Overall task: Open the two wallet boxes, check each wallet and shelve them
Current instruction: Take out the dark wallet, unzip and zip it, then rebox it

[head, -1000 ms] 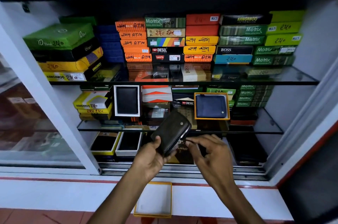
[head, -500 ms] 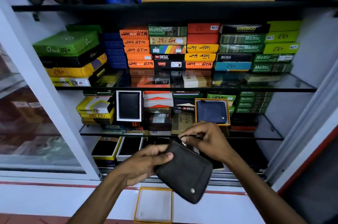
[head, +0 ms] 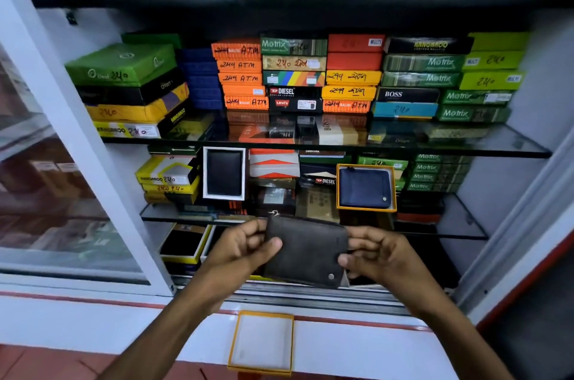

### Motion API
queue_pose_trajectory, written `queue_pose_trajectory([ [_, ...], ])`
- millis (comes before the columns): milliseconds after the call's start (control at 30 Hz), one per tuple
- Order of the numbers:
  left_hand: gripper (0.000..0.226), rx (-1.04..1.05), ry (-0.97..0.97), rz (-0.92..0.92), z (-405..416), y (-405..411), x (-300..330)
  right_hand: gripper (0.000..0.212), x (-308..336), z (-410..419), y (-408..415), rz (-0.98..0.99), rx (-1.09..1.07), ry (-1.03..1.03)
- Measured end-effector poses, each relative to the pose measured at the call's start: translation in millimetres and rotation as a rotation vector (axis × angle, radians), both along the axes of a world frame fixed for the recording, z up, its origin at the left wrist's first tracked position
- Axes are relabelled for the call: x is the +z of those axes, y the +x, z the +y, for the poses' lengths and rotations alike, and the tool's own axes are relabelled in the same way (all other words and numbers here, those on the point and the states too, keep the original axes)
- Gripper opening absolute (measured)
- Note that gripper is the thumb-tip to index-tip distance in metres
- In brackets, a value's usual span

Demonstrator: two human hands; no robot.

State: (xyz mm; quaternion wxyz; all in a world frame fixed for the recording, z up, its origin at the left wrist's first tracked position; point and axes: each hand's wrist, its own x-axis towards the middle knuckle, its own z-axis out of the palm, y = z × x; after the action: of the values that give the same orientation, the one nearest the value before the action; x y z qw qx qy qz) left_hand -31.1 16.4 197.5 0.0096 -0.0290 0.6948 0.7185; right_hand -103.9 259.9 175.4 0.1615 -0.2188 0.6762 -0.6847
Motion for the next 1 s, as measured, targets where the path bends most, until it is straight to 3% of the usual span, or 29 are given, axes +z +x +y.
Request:
queue_pose_trajectory([
  [100, 0.030, -0.030, -0.277, 0.272, -9, 10, 2, 0.039, 1, 3, 10, 0.251, -0.098, -0.028],
  [200, 0.026, -0.051, -0.536, 0.545, -17, 20, -5, 0.037, -10, 5, 15, 0.626, -0.158, 0.042],
  [300, 0.019, -0.021, -0.526, 0.650, -20, 25, -20, 0.024, -22, 0, 22, 0.808, -0.177, 0.012],
  [400, 0.010, -0.005, -0.469, 0.640, -25, 28, -37, 0.020, -31, -10, 28, 0.811, -0.194, -0.006],
  [500, 0.017, 0.017, -0.353, 0.511, -34, 30, -53, 0.025, -46, -17, 28, 0.694, -0.175, -0.011],
  [600, 0.041, 0.131, -0.301, 0.263, -38, 32, -73, 0.042, -62, -31, 31, 0.240, -0.182, 0.040],
  [667, 0.043, 0.276, -0.231, 0.085, -38, 30, -93, 0.046, -81, -45, 30, -0.020, -0.189, 0.098],
  [733, 0.034, 0.354, -0.208, -0.084, -44, 29, -125, 0.035, -109, -60, 28, -0.197, -0.216, 0.138],
  [867, 0.018, 0.365, -0.398, -0.305, -53, 31, -171, 0.024, -162, -81, 31, -0.366, -0.226, 0.249],
  [1000, 0.012, 0.354, -0.627, -0.315, -50, 30, -209, 0.027, -198, -93, 33, -0.378, -0.270, 0.401],
])
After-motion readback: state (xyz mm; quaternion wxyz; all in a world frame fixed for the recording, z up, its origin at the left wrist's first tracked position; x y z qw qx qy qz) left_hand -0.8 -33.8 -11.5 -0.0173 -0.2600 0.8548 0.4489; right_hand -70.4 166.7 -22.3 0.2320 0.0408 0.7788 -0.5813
